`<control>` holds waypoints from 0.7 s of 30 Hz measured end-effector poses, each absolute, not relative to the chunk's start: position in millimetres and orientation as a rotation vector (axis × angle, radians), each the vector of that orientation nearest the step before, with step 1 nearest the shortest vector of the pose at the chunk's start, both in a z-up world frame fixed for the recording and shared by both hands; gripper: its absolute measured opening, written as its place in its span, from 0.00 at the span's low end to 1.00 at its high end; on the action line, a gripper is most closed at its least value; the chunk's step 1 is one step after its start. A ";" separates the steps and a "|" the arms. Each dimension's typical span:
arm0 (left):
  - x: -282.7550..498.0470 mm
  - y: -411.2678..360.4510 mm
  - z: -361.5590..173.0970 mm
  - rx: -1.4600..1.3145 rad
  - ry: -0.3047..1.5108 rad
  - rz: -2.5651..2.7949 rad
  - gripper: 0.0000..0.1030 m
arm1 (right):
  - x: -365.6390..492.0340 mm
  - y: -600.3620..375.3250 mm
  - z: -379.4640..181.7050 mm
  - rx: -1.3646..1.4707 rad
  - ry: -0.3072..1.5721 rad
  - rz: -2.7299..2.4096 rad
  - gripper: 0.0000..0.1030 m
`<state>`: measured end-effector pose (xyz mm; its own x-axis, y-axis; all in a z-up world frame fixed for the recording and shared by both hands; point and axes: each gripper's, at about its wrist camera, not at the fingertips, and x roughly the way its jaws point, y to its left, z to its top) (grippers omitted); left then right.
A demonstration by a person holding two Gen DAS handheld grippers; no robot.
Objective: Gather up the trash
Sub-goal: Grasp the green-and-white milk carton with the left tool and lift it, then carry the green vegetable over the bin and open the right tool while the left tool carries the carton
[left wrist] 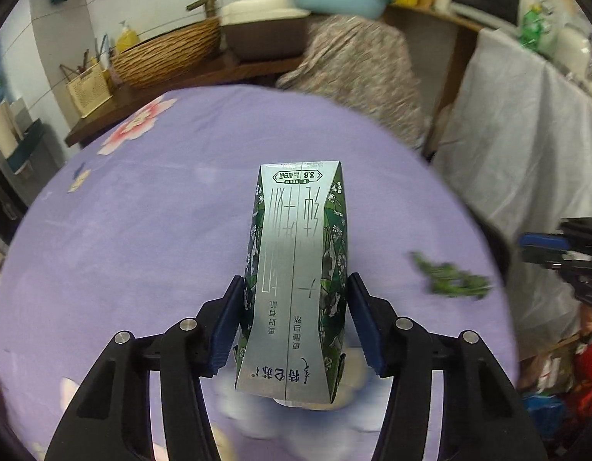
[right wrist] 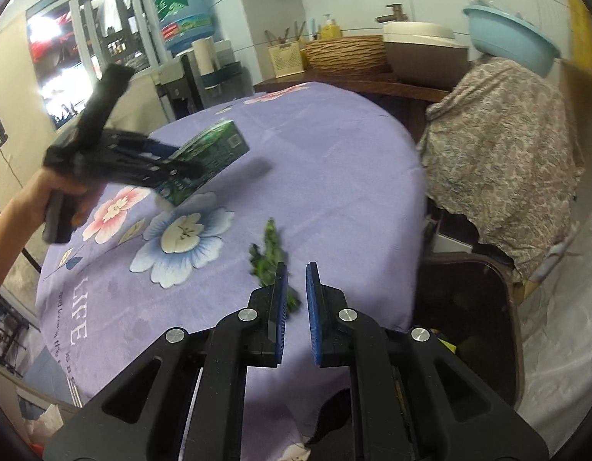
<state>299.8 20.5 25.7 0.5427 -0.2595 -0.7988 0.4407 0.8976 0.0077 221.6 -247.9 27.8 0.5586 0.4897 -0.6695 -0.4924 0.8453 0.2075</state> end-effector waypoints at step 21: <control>200.0 -4.7 45.6 0.054 0.690 -0.455 0.52 | 222.1 -219.5 -14.2 -0.074 0.752 0.582 0.32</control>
